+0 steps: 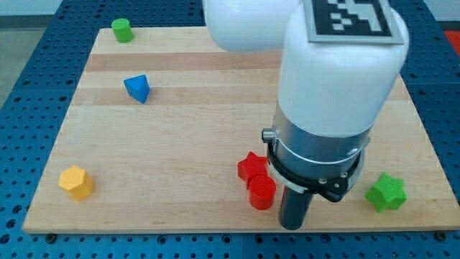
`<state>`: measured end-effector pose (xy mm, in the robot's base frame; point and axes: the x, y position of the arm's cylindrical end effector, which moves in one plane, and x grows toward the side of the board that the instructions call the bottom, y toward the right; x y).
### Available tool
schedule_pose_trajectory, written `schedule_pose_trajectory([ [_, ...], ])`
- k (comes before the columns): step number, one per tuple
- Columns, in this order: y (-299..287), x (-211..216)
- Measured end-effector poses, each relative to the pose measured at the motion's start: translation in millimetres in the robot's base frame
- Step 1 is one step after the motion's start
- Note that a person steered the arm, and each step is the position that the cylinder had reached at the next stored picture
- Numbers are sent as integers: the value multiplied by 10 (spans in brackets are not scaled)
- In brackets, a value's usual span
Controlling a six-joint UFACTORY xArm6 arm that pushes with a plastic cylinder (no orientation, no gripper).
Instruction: Slide the red circle to the bottom left side of the red star
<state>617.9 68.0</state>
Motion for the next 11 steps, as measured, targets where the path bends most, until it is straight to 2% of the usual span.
schedule_pose_trajectory([
  [3, -49, -94],
  [7, -553, -420],
  [9, -569, -66],
  [11, -796, -394],
])
